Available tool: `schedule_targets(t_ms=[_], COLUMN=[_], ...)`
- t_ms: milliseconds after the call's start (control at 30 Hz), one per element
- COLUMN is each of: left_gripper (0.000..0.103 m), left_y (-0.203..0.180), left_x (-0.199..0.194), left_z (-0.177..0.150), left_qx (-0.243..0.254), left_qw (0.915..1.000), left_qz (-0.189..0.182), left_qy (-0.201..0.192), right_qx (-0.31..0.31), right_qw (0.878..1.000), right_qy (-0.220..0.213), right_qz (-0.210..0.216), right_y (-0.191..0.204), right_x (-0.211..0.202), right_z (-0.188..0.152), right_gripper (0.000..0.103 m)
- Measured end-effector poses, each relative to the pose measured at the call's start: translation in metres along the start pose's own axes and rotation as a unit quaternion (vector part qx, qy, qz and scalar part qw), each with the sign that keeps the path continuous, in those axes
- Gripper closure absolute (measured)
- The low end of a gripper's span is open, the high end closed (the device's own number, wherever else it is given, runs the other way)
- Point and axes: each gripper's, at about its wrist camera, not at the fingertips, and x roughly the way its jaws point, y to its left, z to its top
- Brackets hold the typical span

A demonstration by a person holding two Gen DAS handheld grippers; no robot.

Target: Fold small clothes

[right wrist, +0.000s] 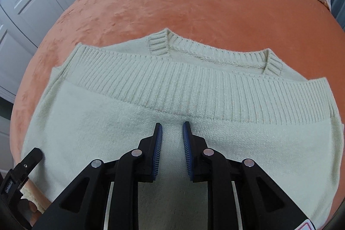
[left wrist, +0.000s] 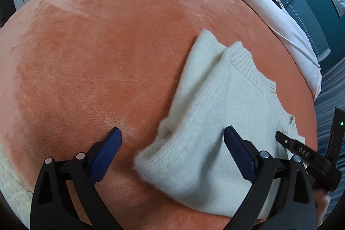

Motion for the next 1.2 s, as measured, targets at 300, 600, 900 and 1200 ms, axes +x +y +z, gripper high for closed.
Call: schedule_targets(t_ms=[300, 600, 900, 1200], left_gripper=[0.056, 0.079, 0.081, 0.082], left_y=[-0.009, -0.027, -0.139, -0.289], left_x=[0.004, -0.025, -0.083, -0.063], left_z=[0.007, 0.009, -0.003, -0.097], left_qx=[0.021, 0.024, 0.172, 0.371], left_qw=[0.9995, 0.9979, 0.9757, 0.9105], left_qz=[-0.022, -0.059, -0.111, -0.179], left_qy=[0.013, -0.015, -0.077, -0.034], right_qx=[-0.014, -0.011, 0.009, 0.144], right_qw=[1.000, 1.000, 0.997, 0.983], right_qy=[-0.009, -0.015, -0.018, -0.087], right_qz=[-0.007, 0.010, 0.073, 0.075], right_y=[0.001, -0.004, -0.024, -0.183], right_x=[0.002, 0.003, -0.011, -0.112], right_z=[0.000, -0.002, -0.002, -0.073], right_gripper=[0.085, 0.085, 0.086, 0.076])
